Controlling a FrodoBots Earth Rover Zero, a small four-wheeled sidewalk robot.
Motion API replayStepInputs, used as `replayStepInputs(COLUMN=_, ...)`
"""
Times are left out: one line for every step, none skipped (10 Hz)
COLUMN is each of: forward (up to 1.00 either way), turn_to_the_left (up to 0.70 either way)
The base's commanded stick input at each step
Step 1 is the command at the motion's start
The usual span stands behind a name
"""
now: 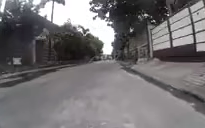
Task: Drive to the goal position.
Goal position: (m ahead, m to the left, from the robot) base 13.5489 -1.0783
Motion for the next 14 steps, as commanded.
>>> replayStepInputs(forward=0.7, turn_to_the_left=0.0)
replayStepInputs(forward=0.7, turn_to_the_left=0.0)
replayStepInputs(forward=0.7, turn_to_the_left=0.0)
replayStepInputs(forward=0.7, turn_to_the_left=0.0)
replayStepInputs(forward=0.7, turn_to_the_left=0.0)
replayStepInputs(forward=0.7, turn_to_the_left=0.0)
replayStepInputs(forward=0.7, turn_to_the_left=0.0)
replayStepInputs(forward=0.7, turn_to_the_left=0.0)
replayStepInputs(forward=0.7, turn_to_the_left=0.0)
replayStepInputs(forward=0.7, turn_to_the_left=0.0)
replayStepInputs(forward=0.7, turn_to_the_left=0.0)
replayStepInputs(forward=0.7, turn_to_the_left=0.0)
replayStepInputs(forward=0.7, turn_to_the_left=0.0)
replayStepInputs(forward=0.7, turn_to_the_left=0.0)
